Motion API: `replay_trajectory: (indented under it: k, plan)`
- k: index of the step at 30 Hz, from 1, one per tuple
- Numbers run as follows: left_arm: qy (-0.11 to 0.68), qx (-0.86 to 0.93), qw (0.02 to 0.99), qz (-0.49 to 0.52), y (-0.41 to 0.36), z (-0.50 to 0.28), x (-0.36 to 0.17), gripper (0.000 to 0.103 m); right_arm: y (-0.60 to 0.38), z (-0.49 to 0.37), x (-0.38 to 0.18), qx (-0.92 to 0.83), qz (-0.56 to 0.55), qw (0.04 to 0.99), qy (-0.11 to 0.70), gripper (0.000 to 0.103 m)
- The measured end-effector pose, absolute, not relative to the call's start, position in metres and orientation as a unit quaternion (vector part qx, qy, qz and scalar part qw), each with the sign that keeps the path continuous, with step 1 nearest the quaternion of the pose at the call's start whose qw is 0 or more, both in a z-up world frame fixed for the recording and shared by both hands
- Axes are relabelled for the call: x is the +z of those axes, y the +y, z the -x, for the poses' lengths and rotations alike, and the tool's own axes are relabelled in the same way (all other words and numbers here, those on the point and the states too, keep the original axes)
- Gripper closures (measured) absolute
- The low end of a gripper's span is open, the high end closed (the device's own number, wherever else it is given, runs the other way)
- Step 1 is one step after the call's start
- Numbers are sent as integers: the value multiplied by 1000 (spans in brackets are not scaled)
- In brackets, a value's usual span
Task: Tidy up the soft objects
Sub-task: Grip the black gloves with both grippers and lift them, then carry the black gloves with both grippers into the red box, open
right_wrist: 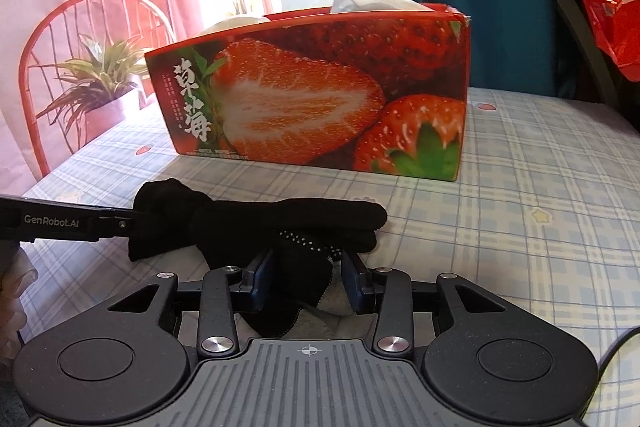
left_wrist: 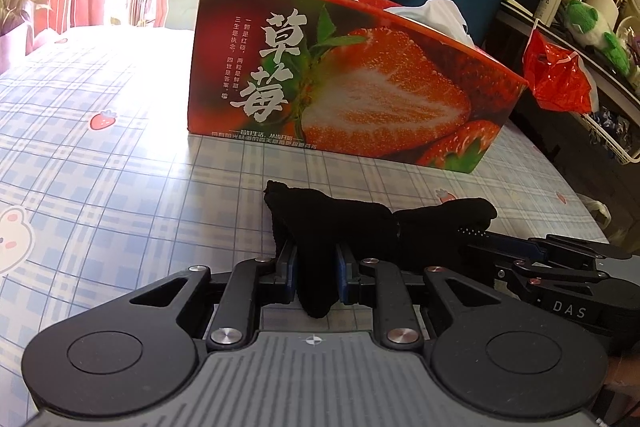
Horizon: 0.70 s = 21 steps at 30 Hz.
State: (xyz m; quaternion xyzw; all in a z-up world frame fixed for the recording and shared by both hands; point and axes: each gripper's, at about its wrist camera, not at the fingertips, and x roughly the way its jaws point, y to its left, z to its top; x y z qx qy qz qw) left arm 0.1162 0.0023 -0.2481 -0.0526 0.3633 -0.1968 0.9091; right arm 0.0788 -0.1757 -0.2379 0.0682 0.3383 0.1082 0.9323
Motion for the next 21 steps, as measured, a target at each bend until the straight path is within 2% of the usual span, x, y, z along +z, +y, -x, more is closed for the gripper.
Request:
replay_trajectory:
  k: [8,10,15,21]
  plan:
    - [359,-199,911,34,-3,-112,-246,83,-165,-76,-237,142,-41,930,336,86]
    - [359,-200,911,34,-2,-111,-246,88,-164,-75,-236,147,-44,929,336,89]
    - [338,-207,918,26,-3,-104,-237,91,-164,-69,-224,162,-50,937,305,91]
    - [284,-217,933,34,1,-101,-200,91,-165,-69,-188,180,-35,952,244,91]
